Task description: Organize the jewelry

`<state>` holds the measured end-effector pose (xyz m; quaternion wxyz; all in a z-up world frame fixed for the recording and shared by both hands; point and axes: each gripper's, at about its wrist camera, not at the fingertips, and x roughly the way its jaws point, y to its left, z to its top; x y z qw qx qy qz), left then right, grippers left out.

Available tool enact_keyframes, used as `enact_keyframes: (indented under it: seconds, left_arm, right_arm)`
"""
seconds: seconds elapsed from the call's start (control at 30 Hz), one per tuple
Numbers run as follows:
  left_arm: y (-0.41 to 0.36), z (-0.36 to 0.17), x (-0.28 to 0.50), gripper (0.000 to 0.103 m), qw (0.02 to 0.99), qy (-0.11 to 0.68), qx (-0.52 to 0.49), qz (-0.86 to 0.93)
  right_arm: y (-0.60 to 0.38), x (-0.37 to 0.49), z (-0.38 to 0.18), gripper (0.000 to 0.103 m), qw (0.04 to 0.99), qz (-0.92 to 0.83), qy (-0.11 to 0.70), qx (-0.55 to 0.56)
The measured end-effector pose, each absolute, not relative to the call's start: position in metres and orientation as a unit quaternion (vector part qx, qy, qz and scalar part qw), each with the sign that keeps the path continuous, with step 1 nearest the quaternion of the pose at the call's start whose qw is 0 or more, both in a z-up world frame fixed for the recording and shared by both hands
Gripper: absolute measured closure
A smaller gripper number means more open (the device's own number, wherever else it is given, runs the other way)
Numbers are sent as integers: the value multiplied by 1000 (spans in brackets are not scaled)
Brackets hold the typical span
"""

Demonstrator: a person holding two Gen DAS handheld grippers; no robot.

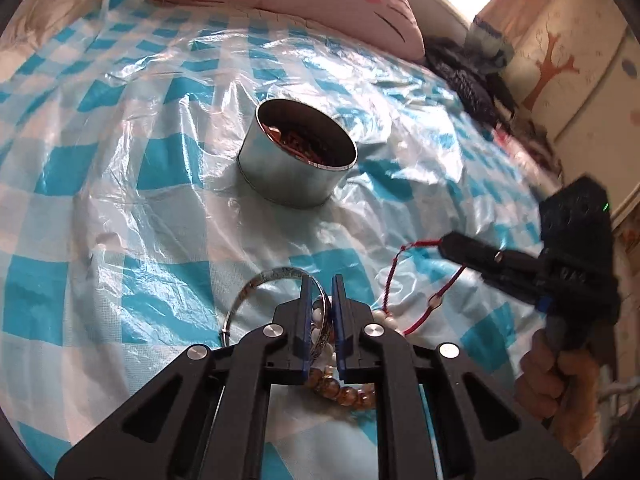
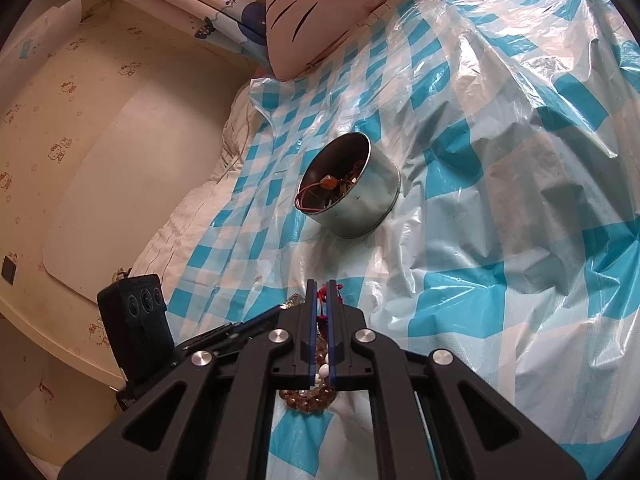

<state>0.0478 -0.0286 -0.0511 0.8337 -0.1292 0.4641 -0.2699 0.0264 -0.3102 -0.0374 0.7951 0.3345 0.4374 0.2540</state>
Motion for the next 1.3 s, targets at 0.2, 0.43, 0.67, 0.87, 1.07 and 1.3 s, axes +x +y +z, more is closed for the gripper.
enact_keyframes:
  seconds: [0.2,0.43,0.67,0.87,1.07,1.3]
  left_arm:
    - [-3,-44,51,96,828,438,-213,-278]
    - [-26,-51,47,89,847,464,-107,-236]
    - [-46,-74,64,60,853,495,7,-166]
    - [-68,-75,53,99,860,472,109,-162]
    - [-27,-42,51,99,874,437,-40,-208]
    - [-13,-21,46,99,875,393,-132,-249]
  right_arm:
    - [-313,24,-33,98,799,261,422,339]
    - [-315,24,-32,98,803,253,422,337]
    - [-313,25,-34,98,798,257,429,337]
    - [-313,25,-33,98,801,256,425,336]
    - [-320,18,-21,98,815,263,387,342]
    - [-331,13,-6,98,829,269,335,358]
